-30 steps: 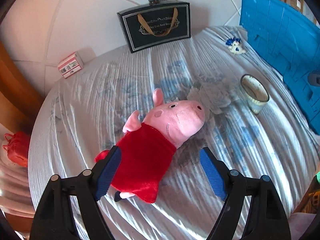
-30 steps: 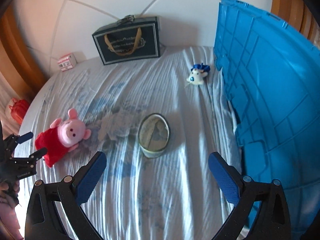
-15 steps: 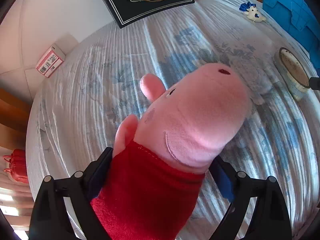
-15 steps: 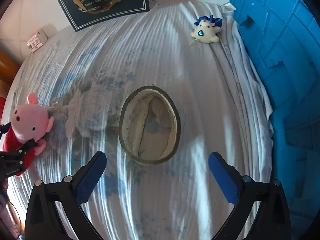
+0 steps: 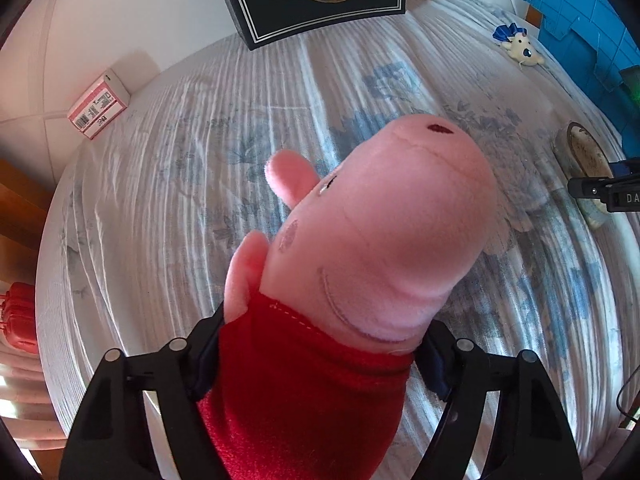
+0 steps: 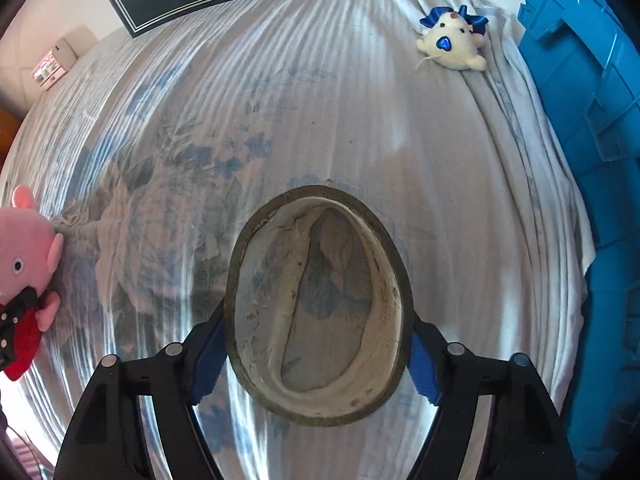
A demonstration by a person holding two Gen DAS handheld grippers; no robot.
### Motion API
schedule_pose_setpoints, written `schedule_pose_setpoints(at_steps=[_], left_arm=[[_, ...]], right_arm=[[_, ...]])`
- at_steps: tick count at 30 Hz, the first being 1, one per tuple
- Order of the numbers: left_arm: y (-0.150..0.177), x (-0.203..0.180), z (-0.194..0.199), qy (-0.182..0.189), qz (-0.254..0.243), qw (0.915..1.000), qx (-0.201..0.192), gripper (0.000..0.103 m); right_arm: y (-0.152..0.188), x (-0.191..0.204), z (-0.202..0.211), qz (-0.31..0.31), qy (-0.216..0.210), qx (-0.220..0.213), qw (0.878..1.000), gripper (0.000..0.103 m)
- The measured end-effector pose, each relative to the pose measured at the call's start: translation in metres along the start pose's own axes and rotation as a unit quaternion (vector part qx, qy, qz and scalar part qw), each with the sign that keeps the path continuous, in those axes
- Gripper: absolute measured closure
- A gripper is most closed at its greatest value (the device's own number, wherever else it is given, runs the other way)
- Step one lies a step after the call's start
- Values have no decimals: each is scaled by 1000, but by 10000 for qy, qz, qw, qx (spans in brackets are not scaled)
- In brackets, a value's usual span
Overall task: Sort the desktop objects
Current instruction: 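Grasp the red-dressed pig plush with the left tool while the right grasps the glass jar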
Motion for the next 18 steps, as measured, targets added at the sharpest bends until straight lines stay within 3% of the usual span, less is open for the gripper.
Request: schedule_pose_setpoints(at_steps=[4,8,18], left_arm=[[-3,9,23,15,302,9991,-302,29],[-8,13,68,-79,503,9947,-890,29],[-10,-8,184,-87,657,9753,-2106,29]], right_arm=[[7,2,13,15,-203,-64,9998,31],[14,6,45,64,-399,-381,9985,31],[26,19,186,277,-655,-1829,9806,32]])
Point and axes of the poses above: each gripper's, at about its wrist camera, not at the fingertips, and z roughly against the way its jaws point, x to its left, y to its underside, the point moved 4 cm from there along -z, roughly the way its jaws point, and after that the axes turned 8 degrees about -x, right-handed, at the moved point
